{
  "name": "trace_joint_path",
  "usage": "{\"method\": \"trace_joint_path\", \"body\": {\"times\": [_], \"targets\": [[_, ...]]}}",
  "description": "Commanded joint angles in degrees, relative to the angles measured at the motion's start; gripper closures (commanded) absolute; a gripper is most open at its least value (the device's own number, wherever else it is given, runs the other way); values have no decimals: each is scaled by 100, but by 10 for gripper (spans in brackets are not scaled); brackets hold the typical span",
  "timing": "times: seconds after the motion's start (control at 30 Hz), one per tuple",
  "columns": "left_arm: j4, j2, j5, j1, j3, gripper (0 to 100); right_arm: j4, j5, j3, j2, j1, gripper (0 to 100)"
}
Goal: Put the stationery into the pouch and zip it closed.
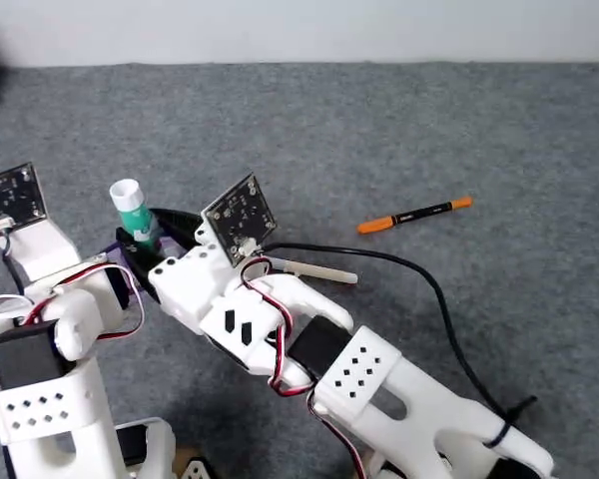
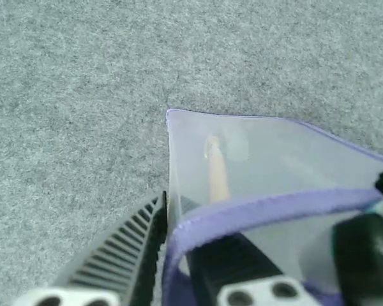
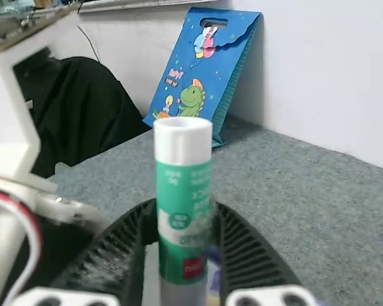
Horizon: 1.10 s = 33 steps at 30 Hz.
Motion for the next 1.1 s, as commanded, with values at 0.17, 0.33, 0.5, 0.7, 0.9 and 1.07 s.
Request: {"method": "trace_joint_path", "body": {"times": [0.17, 0.33, 0.5, 0.7, 0.9, 1.07], "targets": [[-9, 26, 70, -9, -22, 988, 251, 167, -53, 4, -4, 814], [-9, 26, 70, -9, -22, 988, 251, 167, -79, -13, 4, 835], [-9, 26, 70, -9, -22, 988, 444, 176, -79, -488, 40, 836], [-9, 26, 70, -9, -22, 988, 1824, 141, -97, -1393, 1130, 836], [-9, 26, 70, -9, -13, 988, 3855, 132, -774, -1385, 2651, 836], [-9, 26, 70, -9, -13, 988, 4787, 387, -1301, -514, 3275, 837]]}}
